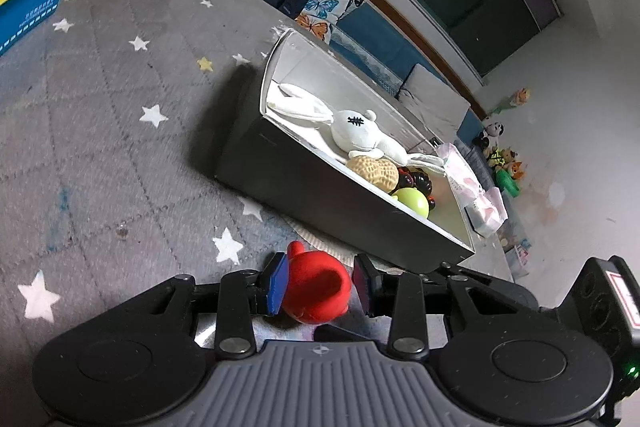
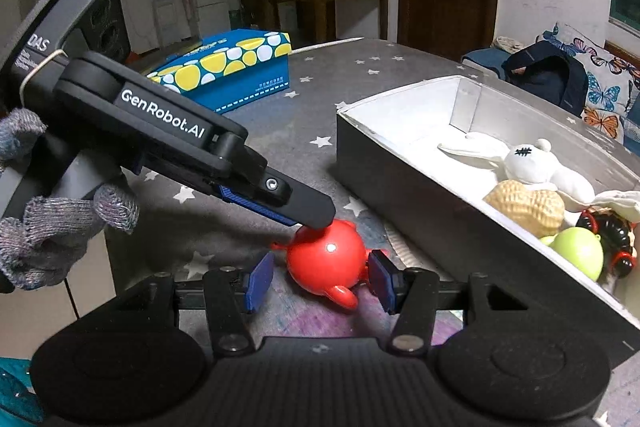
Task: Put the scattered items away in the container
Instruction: 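Move both grippers to the red ball toy and close on it, then lift the red ball toy with both grippers and carry it over the box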
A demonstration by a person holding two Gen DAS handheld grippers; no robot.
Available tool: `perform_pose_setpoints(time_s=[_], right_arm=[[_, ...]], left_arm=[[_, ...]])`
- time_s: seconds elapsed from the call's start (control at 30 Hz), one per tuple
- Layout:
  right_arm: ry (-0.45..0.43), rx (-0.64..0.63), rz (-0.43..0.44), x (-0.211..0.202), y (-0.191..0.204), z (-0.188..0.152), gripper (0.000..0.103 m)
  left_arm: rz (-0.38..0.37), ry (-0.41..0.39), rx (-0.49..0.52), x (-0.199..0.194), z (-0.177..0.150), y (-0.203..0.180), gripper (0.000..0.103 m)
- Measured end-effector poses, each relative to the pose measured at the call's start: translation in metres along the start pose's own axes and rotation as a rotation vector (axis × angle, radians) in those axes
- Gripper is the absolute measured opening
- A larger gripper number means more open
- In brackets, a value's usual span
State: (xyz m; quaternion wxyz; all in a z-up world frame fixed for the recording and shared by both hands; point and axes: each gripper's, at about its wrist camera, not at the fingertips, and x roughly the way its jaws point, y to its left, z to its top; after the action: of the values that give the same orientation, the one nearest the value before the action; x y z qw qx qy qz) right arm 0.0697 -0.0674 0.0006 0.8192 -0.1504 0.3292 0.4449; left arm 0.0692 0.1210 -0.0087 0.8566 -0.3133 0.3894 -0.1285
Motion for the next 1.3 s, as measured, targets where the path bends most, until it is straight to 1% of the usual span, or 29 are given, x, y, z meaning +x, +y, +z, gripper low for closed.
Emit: perform_pose_setpoints(time_s=[0.2,0.4,0.53,0.6,0.77,0.9,1.07,1.3], right_arm=[[0.008,-0.042,-0.036,0.008,0.009,-0.001,0.052],[0.012,-0.058,-0.059,0.014,0.011,0.0,0.052],[0.017,-0.066,-0.071,0.017,0.012,0.0,0.052],[0.015,-0.075,-0.078,0.017,0.013,0.0,0.049],[0.018,-0.09,-0.09,0.017,0.016,0.0,0.048],[0.019,-0.087,-0.084,0.014,0.015,-0.001,0.048],[-0.006,-0.087,-0.084,0.0,0.013,0.005,0.048],[-0.078,-0.098,-0.106,-0.027,-0.003,0.028,0.048]], left_arm=[[0.001,0.004,-0.02,0.004,-0.001,0.003,0.038],[0.007,0.002,-0.042,0.007,0.0,0.009,0.038],[-0.015,0.017,-0.068,0.009,-0.001,0.014,0.039],[-0.016,0.016,-0.073,0.01,-0.001,0.014,0.039],[-0.022,0.018,-0.081,0.01,-0.002,0.014,0.038],[-0.015,0.023,-0.071,0.008,-0.003,0.01,0.038],[-0.032,0.002,-0.039,-0.001,0.001,-0.004,0.038],[-0.078,-0.051,0.026,-0.011,0.023,-0.034,0.038]])
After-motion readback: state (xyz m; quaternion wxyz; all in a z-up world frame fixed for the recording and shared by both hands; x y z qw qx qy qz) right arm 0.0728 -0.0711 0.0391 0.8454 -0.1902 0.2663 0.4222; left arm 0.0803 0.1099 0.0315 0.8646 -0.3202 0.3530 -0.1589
